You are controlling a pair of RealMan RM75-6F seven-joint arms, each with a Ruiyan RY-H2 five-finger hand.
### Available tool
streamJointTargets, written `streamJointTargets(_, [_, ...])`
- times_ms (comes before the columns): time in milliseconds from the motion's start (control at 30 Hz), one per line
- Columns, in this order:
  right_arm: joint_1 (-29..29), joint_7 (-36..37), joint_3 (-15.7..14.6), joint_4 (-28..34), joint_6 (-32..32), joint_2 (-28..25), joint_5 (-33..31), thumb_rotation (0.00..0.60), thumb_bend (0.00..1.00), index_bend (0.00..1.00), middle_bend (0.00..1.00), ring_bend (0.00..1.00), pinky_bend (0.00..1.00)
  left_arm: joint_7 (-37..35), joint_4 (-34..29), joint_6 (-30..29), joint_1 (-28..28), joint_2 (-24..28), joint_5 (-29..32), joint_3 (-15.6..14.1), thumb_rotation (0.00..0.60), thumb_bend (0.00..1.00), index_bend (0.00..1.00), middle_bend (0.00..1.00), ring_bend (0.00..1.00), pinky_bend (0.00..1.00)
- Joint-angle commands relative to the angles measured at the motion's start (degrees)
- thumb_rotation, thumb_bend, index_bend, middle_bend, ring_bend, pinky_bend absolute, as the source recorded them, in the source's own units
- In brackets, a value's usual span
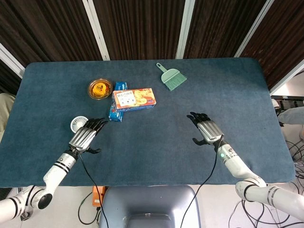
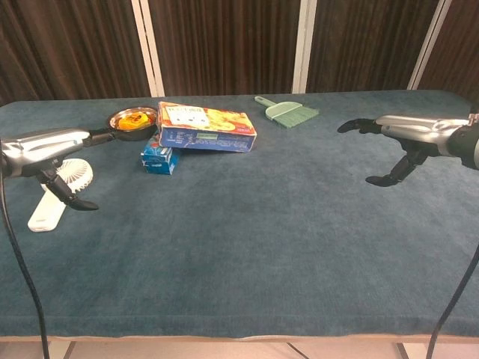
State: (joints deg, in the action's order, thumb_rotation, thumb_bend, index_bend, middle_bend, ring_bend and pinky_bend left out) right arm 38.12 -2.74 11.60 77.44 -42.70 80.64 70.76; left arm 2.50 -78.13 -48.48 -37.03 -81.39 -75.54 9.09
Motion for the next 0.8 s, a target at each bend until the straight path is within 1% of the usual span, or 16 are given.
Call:
streamJointTargets(33, [0.13, 0.72, -0.46, -0.35, -0.34, -0.11, 0.43, 0.600, 0.27, 0.00, 0.00, 0.00, 0.00, 0.09, 0.01, -0.30, -0.13, -0.12, 0.24, -0.05, 0.600, 0.19, 0.02, 0.00, 0.00, 0.03])
streamJointTargets(133, [-0.39, 1.67, -1.02, 0.00, -1.36, -0.63, 1.00, 0.600, 0.27, 0.00, 0.00, 0.00, 0.00, -0.07, -0.32, -1.29, 0.22, 0.47, 0.18, -0.37, 0.600, 0.19, 0.02, 0.00, 0.00, 0.03])
streamJointTargets(200, [-1.91, 2.31, -1.85, 1.55, -4.43, -2.03, 3.02, 0.600, 0.27, 0.00, 0.00, 0.00, 0.00, -0.15, -1.86, -3.59, 1.61, 2.24, -0.89, -1.24, 0.600, 0.19, 0.02, 0.00, 0.00, 0.03])
streamJointTargets(300, [-6.49, 3.16, -4.26, 5.50, -13.13, -5.72, 8.45, 0.600, 0.27, 0.00, 0.00, 0.00, 0.00, -0.76, -5.54, -9.34, 5.47, 6.41, -2.68, -2.85, 0.600, 0.20, 0.05, 0.00, 0.00, 0.03])
streamJointTargets(367, [-10.69, 4.66, -6.50, 7.04, -21.10, -8.64, 13.39, 0.600, 0.27, 0.00, 0.00, 0.00, 0.00, -2.09, -7.95, -13.83, 8.95, 9.45, -2.65, -3.59, 0.600, 0.20, 0.08, 0.00, 0.00, 0.03])
streamJointTargets(433, [-14.44, 6.14, -8.29, 7.83, -26.70, -11.10, 15.57, 0.600, 0.27, 0.00, 0.00, 0.00, 0.00, -3.62, -9.08, -17.96, 11.98, 11.38, -3.33, -4.44, 0.600, 0.20, 0.09, 0.00, 0.00, 0.03])
streamJointTargets(467, [-16.80, 7.49, -9.47, 8.58, -29.64, -12.76, 16.42, 0.600, 0.27, 0.00, 0.00, 0.00, 0.00, -4.37, -9.10, -20.95, 13.97, 12.02, -4.37, -5.23, 0.600, 0.21, 0.09, 0.00, 0.00, 0.03])
streamJointTargets(500, [-18.53, 8.59, -10.37, 9.13, -31.48, -13.94, 16.76, 0.600, 0.27, 0.00, 0.00, 0.00, 0.00, -4.59, -8.81, -22.96, 15.31, 12.22, -5.32, -5.94, 0.600, 0.21, 0.11, 0.00, 0.00, 0.03])
streamJointTargets(567, [-22.16, 10.55, -12.50, 10.46, -34.51, -16.48, 16.98, 0.600, 0.27, 0.00, 0.00, 0.00, 0.00, -3.86, -7.60, -26.61, 17.87, 11.82, -7.26, -7.62, 0.600, 0.23, 0.17, 0.00, 0.00, 0.03])
streamJointTargets(600, [-23.57, 11.00, -13.26, 10.96, -35.60, -17.34, 16.91, 0.600, 0.27, 0.00, 0.00, 0.00, 0.00, -3.09, -6.94, -27.49, 18.58, 11.32, -7.84, -8.21, 0.600, 0.24, 0.19, 0.00, 0.00, 0.03])
streamJointTargets(667, [-26.28, 11.36, -14.32, 12.32, -37.84, -18.67, 16.40, 0.600, 0.27, 0.00, 0.00, 0.00, 0.00, -1.54, -5.32, -28.45, 19.43, 9.42, -9.00, -9.16, 0.600, 0.29, 0.28, 0.00, 0.00, 0.03])
streamJointTargets(700, [-26.93, 10.99, -14.75, 13.34, -37.96, -19.42, 16.18, 0.600, 0.27, 0.00, 0.00, 0.00, 0.00, -1.10, -4.27, -28.49, 19.37, 8.37, -9.68, -9.41, 0.600, 0.31, 0.30, 0.00, 0.00, 0.03])
streamJointTargets(767, [-27.46, 10.43, -15.23, 15.48, -37.87, -20.87, 16.36, 0.600, 0.27, 0.00, 0.00, 0.00, 0.00, -1.15, -2.05, -28.13, 19.02, 6.13, -10.49, -9.50, 0.600, 0.39, 0.38, 0.00, 0.00, 0.03])
streamJointTargets(800, [-27.66, 10.19, -15.10, 16.33, -38.16, -21.21, 16.53, 0.600, 0.27, 0.00, 0.00, 0.00, 0.00, -1.46, -0.90, -27.20, 18.57, 4.78, -10.70, -9.57, 0.600, 0.42, 0.39, 0.00, 0.00, 0.03])
